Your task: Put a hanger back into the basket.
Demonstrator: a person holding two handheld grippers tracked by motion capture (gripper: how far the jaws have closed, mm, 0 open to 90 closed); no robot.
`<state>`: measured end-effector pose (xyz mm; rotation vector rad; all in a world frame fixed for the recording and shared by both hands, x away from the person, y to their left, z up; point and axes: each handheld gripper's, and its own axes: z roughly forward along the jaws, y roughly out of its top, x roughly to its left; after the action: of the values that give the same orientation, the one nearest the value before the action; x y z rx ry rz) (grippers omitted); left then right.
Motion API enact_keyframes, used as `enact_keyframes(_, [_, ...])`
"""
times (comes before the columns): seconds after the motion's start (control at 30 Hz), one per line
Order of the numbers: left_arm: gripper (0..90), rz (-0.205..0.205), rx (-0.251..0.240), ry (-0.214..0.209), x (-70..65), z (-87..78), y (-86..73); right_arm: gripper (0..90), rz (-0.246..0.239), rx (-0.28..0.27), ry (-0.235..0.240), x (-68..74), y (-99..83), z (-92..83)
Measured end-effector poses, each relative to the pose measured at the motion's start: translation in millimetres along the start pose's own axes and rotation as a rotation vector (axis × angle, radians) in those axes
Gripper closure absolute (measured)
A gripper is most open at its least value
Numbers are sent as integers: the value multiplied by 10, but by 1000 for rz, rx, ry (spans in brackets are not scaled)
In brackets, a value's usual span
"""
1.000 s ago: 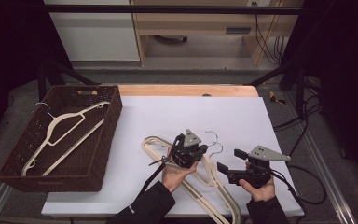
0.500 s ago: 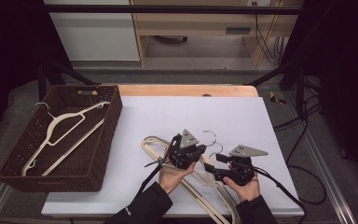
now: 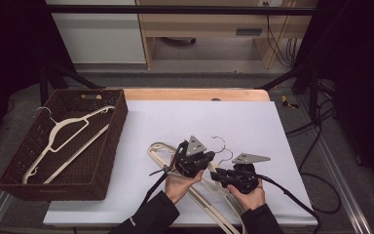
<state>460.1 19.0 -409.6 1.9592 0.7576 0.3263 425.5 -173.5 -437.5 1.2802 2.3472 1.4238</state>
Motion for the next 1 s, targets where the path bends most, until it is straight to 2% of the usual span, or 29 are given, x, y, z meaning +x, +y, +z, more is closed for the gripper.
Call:
enact_keyframes(0.1, [885, 2, -2, 0, -3, -8, -2, 776, 8, 6, 19, -4, -1, 10])
enact_keyframes(0.4, [876, 0, 1, -10, 8, -53, 10, 808, 56, 11, 48, -20, 15, 4])
enact_keyframes(0.47, [807, 14, 1, -7, 12, -76, 19, 814, 67, 9, 58, -19, 17, 0])
enact_keyframes(0.63, [657, 31, -9, -37, 76, -229, 52, 827, 101, 2, 73, -3, 14, -12])
enact_keyframes(1.0, [304, 85, -46, -42, 312, -727, 74, 863, 145, -20, 151, 33, 26, -37])
